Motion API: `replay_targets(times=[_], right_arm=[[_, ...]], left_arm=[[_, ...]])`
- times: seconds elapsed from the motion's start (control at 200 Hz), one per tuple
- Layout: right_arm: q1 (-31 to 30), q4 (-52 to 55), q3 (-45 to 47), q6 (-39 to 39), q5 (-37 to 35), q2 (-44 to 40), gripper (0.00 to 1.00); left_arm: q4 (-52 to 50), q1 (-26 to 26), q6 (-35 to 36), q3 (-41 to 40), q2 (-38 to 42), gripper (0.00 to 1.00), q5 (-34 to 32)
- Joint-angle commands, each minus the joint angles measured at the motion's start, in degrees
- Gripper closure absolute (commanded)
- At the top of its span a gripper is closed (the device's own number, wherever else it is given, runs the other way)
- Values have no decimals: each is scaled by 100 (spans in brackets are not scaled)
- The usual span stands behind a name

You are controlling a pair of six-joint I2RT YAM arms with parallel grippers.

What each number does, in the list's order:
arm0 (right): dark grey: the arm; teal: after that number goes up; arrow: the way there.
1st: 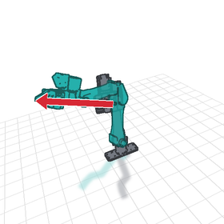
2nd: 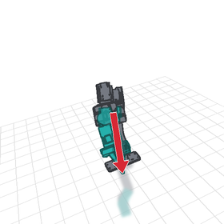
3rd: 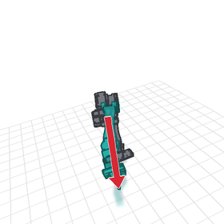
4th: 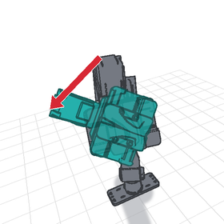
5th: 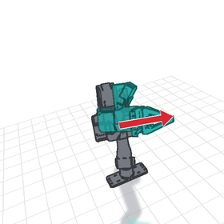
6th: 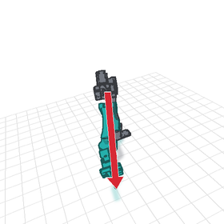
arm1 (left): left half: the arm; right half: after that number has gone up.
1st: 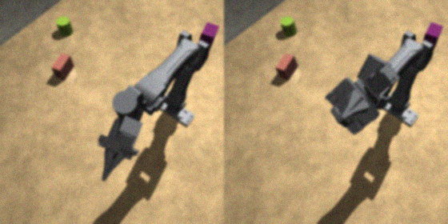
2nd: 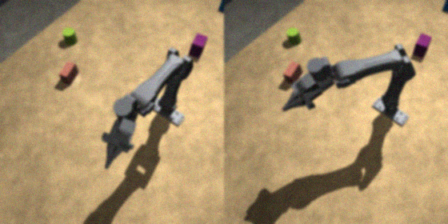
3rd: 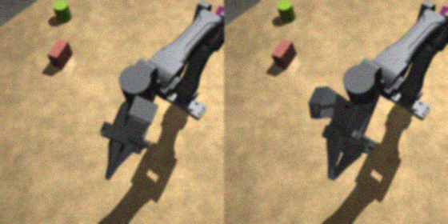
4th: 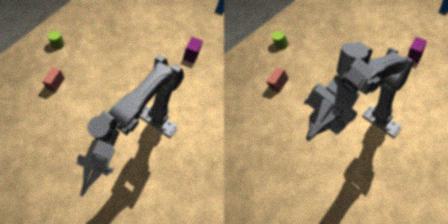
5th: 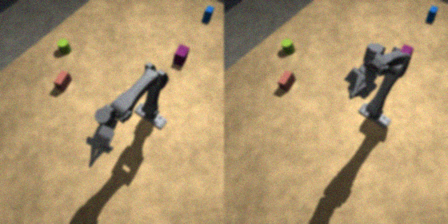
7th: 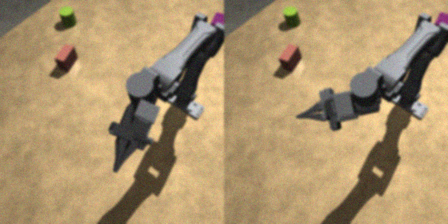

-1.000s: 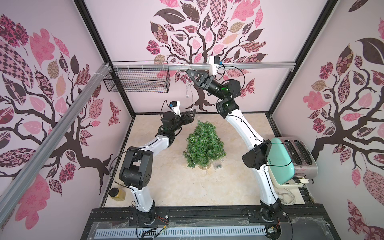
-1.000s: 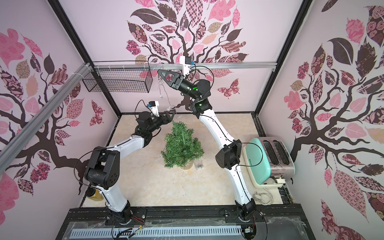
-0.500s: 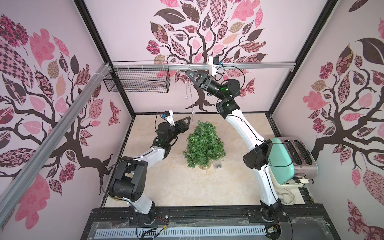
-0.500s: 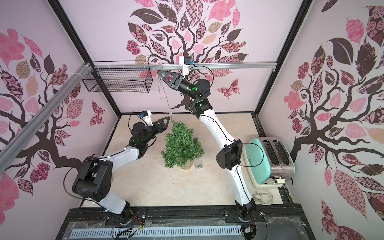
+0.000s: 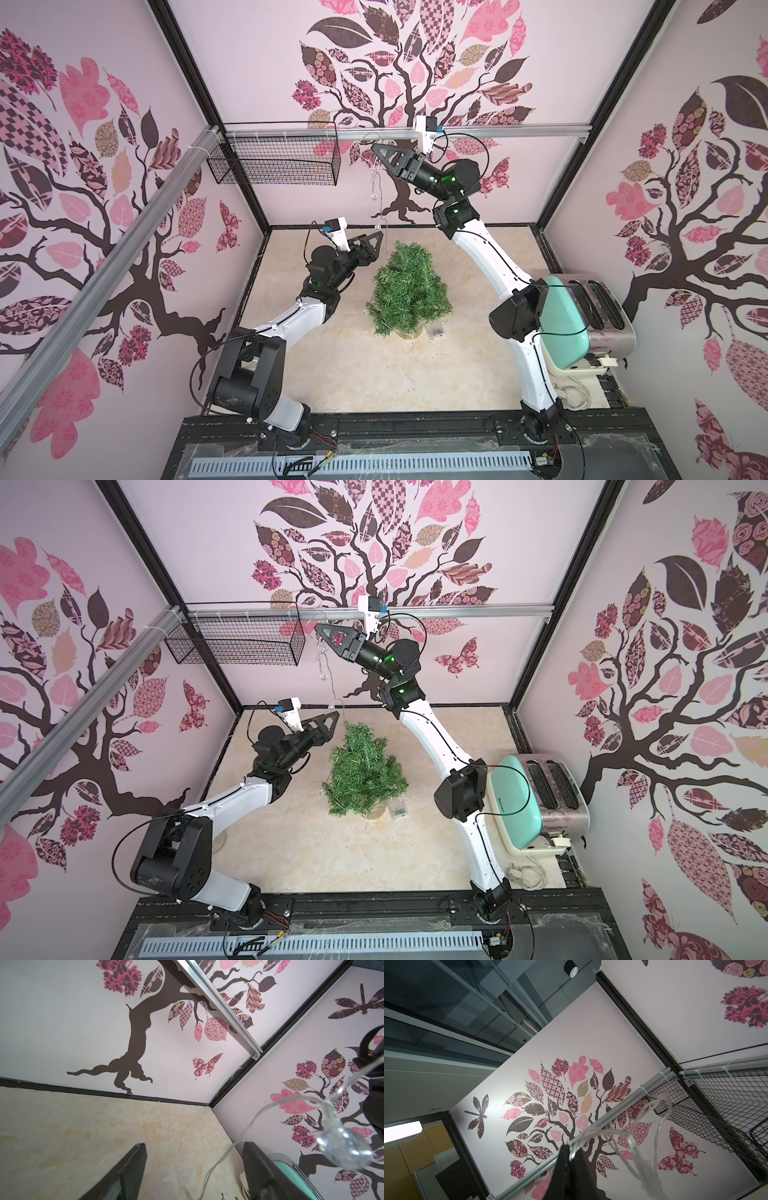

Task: Remove string lights from the small christmas tree
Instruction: Remove the light string from the Christmas tree.

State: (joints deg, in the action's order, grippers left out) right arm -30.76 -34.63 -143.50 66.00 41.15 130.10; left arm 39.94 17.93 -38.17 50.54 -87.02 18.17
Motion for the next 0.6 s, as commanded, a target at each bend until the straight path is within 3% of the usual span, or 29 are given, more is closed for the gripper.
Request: replay_targets(times=[0.0,0.44,0.595], right_arm=[[-45,-211,-119,25,-4,-243,100],[-90,-379,-103,168,126,-352,100],[-95,-415,-43,159,197,-463,100]], left_arm=[[-50,101,265,108,2,21,147],[-490,174,467,933,-585,20,-112],[-732,154,632,1260,-761,28,-287]])
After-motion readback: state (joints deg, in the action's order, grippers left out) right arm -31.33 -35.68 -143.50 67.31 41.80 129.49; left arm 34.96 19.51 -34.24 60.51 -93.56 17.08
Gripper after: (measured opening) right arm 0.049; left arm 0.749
